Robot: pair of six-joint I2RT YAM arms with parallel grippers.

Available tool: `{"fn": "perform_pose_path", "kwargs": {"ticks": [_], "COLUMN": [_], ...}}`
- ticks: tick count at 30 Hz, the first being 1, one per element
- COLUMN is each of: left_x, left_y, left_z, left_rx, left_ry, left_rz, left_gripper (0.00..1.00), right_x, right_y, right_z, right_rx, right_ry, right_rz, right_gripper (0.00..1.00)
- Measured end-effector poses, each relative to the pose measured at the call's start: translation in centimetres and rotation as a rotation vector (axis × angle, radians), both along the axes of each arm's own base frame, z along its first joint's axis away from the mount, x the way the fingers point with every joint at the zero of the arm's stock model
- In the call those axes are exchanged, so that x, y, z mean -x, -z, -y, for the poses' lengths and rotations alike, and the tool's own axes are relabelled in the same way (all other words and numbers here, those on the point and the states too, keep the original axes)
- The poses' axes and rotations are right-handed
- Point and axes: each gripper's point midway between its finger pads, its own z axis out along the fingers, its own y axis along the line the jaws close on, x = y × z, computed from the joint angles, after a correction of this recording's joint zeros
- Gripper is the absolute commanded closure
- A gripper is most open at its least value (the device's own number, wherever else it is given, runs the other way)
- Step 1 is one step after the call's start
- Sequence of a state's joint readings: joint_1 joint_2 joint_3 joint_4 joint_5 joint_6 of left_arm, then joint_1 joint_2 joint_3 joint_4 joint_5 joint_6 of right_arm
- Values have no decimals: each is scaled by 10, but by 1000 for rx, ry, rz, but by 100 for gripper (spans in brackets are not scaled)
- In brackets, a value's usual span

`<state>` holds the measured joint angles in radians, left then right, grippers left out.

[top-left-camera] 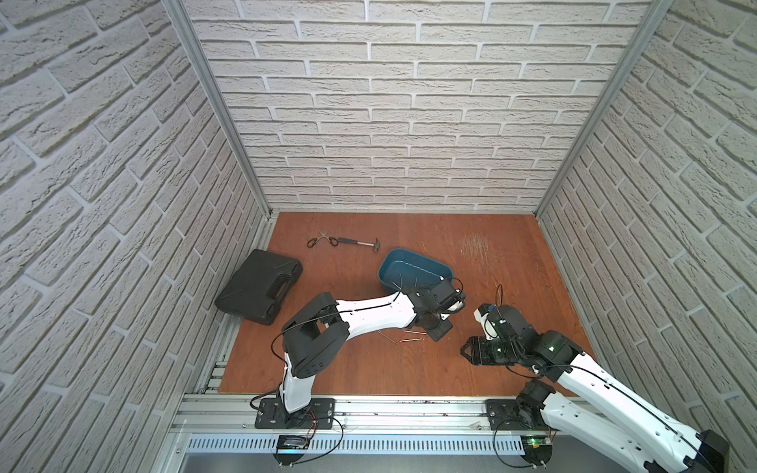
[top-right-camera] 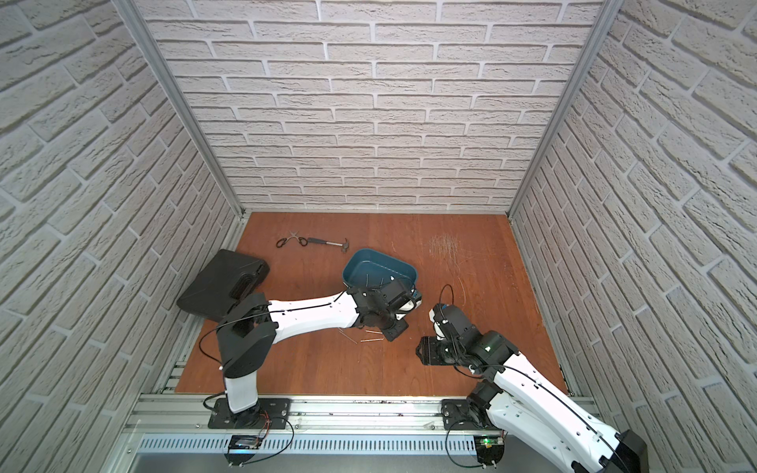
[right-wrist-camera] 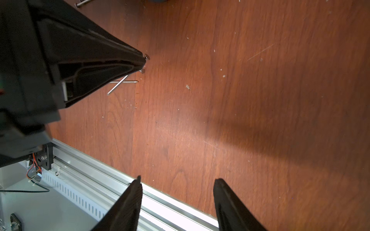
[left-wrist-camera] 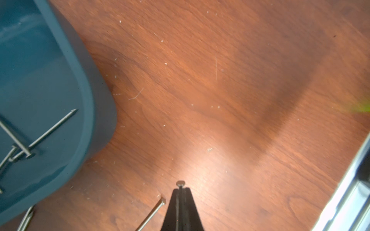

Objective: Put the nails on the desktop into the storage box
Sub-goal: Pick up the nail from the center of the board.

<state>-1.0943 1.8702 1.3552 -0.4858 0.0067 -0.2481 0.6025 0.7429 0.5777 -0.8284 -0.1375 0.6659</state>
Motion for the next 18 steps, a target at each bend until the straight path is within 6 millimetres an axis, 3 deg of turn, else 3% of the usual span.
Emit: {"fn": "perform_pose_path", "kwargs": {"ticks": [9, 18], "left_x": [-16, -93], "left_y": [-61, -102], "left_z": [-12, -47], "left_rx": [98, 163], "left_ry": [-43, -205], "left_rz": [63, 126], "left_gripper": [100, 100], "right_x": [-12, -40], "right_y": [-14, -38], "right_z": [-7, -25], "right_rx": [-16, -14], "right_ry": [-4, -38], "right_rz": [41, 84], "right_gripper": [38, 38]}}
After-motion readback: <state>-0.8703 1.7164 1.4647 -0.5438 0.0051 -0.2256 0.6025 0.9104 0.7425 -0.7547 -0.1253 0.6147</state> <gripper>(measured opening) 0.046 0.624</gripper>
